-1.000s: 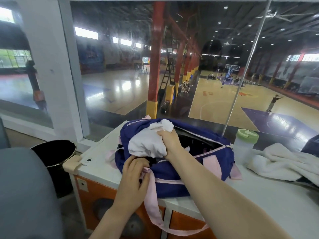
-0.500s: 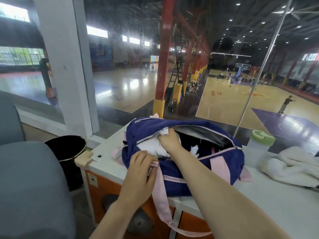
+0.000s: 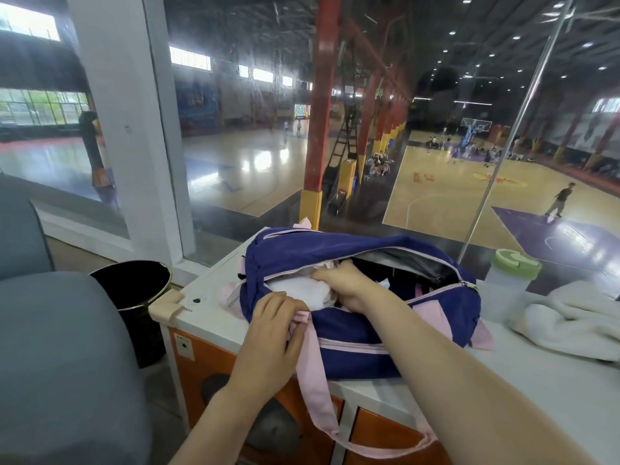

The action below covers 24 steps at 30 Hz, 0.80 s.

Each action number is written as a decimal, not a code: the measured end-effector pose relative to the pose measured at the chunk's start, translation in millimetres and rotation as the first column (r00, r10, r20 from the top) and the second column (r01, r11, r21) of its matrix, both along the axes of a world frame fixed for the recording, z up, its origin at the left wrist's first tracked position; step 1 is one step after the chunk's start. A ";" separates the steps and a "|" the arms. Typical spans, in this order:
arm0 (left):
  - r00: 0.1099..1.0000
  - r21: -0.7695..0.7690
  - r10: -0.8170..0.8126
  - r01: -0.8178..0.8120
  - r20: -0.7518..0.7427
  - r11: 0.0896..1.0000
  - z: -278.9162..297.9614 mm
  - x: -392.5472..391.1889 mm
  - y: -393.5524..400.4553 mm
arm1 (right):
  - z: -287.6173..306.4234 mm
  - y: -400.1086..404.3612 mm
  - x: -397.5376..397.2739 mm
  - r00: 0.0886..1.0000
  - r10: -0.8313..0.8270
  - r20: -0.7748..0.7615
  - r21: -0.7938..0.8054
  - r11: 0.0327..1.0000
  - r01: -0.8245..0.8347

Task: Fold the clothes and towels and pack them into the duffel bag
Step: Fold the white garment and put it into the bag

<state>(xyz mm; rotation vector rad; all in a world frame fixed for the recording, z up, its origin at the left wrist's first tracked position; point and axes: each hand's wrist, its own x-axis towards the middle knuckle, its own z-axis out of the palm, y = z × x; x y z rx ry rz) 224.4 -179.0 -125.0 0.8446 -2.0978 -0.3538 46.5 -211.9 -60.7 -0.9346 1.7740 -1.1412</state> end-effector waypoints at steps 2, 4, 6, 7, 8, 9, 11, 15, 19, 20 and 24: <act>1.000 0.004 0.000 0.000 -0.010 1.000 0.3 -0.5 -0.1 | 4.4 5.9 -3.4 0.996 -0.079 -0.047 -0.030 0.997 0.078; 1.000 -0.002 0.007 -0.007 -0.016 1.000 0.6 -2.0 0.0 | 1.2 6.1 -4.4 0.991 -0.099 0.090 -0.083 0.991 0.106; 1.000 0.001 0.022 -0.022 -0.014 1.000 1.2 -2.9 0.8 | 0.4 6.9 2.5 0.948 -0.038 0.317 -0.080 0.995 0.066; 1.000 0.012 0.025 -0.024 -0.009 1.000 1.3 -3.1 0.9 | -2.3 6.2 4.9 0.945 -0.014 0.326 -0.071 0.997 0.039; 1.000 0.023 0.025 -0.025 -0.004 0.999 1.3 -3.3 1.0 | -2.6 5.7 5.5 0.970 0.002 0.242 -0.055 0.998 0.012; 1.000 0.029 0.025 -0.025 -0.001 0.999 1.2 -3.4 0.8 | -1.0 5.5 4.4 0.995 0.022 0.098 -0.043 0.999 -0.017; 1.000 0.040 0.024 -0.024 -0.005 0.999 1.7 -2.9 0.5 | 5.1 8.6 -0.7 0.955 0.026 -0.296 -0.014 0.999 -0.032; 1.000 0.019 0.007 -0.006 -0.026 1.000 1.8 -1.9 -1.0 | 18.8 20.9 -7.3 0.607 -0.020 -0.795 0.040 0.995 0.086; 0.998 0.007 0.004 -0.004 -0.058 1.000 2.4 -3.2 -0.6 | 20.3 36.1 4.9 0.163 -0.063 -0.985 -0.078 0.993 -0.091; 0.998 0.007 -0.004 0.004 -0.070 1.000 3.0 -2.9 -0.2 | 17.7 37.0 6.2 0.217 0.009 -0.976 -0.037 0.978 -0.206; 0.994 0.018 -0.056 0.058 -0.096 0.998 4.5 -1.6 1.2 | 7.7 25.4 4.2 0.508 0.441 -0.740 0.144 0.842 -0.521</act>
